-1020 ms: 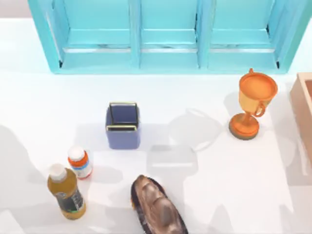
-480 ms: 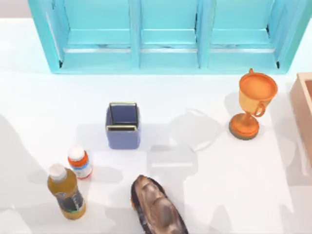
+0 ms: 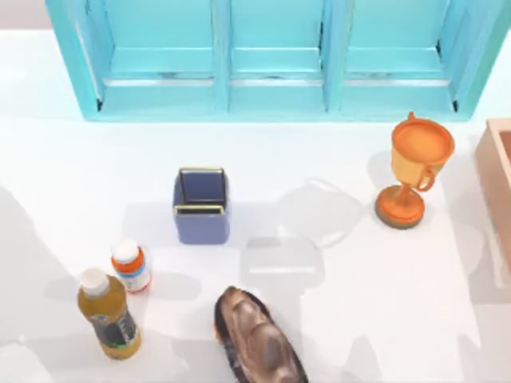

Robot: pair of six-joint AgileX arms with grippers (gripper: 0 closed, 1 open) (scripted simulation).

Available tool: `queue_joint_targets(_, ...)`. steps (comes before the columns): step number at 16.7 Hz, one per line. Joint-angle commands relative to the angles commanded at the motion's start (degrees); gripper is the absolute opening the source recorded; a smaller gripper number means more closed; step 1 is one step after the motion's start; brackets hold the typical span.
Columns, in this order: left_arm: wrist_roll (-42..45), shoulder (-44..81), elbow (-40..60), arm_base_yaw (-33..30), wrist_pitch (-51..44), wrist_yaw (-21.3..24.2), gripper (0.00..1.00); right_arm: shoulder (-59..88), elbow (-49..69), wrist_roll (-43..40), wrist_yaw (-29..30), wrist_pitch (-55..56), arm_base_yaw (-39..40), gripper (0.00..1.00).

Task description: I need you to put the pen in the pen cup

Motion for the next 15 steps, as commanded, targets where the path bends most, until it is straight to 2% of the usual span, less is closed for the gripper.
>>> queue_joint_targets(9,0.0,0.0,0.0,0.0,0.0,0.0,0.02,0.0,0.0,0.0,0.0,0.0,0.0,1.0)
queue_joint_targets(15,0.0,0.0,0.0,0.0,0.0,0.0,0.0,0.0,0.0,0.0,0.0,0.0,0.0,1.0)
